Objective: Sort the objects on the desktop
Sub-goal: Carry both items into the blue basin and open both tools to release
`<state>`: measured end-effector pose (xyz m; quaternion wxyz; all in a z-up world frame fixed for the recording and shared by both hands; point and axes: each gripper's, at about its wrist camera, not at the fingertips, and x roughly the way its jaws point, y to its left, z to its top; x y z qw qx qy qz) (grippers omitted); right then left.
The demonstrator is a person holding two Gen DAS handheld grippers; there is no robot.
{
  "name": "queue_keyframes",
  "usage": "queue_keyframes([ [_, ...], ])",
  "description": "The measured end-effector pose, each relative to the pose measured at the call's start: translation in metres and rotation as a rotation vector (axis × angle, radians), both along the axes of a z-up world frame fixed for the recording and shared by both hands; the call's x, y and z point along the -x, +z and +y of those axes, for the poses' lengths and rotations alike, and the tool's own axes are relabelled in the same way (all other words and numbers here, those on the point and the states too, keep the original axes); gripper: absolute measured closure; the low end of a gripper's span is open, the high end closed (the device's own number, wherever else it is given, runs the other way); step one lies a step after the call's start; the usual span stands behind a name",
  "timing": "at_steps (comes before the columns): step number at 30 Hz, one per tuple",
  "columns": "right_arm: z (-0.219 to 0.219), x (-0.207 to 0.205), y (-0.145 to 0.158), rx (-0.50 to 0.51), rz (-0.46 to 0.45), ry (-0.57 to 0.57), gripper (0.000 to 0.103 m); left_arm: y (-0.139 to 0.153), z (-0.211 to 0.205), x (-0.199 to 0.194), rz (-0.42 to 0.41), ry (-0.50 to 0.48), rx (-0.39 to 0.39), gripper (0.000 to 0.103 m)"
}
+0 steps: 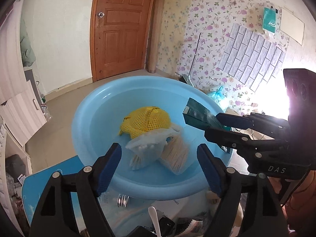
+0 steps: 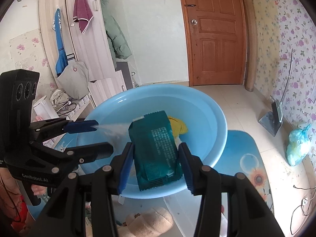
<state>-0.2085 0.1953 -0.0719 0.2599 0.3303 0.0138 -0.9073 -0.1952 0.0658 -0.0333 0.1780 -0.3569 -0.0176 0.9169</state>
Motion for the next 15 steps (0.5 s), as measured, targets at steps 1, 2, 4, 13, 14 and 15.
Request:
queue_keyframes([
  [1,0.000,0.000,0.000,0.001,0.001,0.000,0.058,0.001,-0.001,-0.001,0.002,0.004,-0.004,0.021],
  [2,-0.001,0.000,0.000,0.000,0.000,0.001,0.058,0.002,-0.003,-0.004,0.004,0.009,-0.010,0.019],
  [4,-0.001,-0.001,-0.001,-0.010,0.000,0.001,0.056,0.004,-0.006,-0.010,0.006,0.018,-0.019,0.014],
  [13,-0.014,-0.018,0.004,-0.026,0.002,-0.030,0.046,0.001,-0.036,-0.056,0.000,0.108,-0.007,0.006],
  [14,-0.016,-0.021,0.005,-0.024,-0.001,-0.029,0.046,0.001,-0.040,-0.063,0.000,0.119,-0.013,0.006],
  [15,-0.017,-0.025,0.005,-0.024,-0.003,-0.026,0.046,0.001,-0.045,-0.068,-0.002,0.126,-0.023,0.005],
])
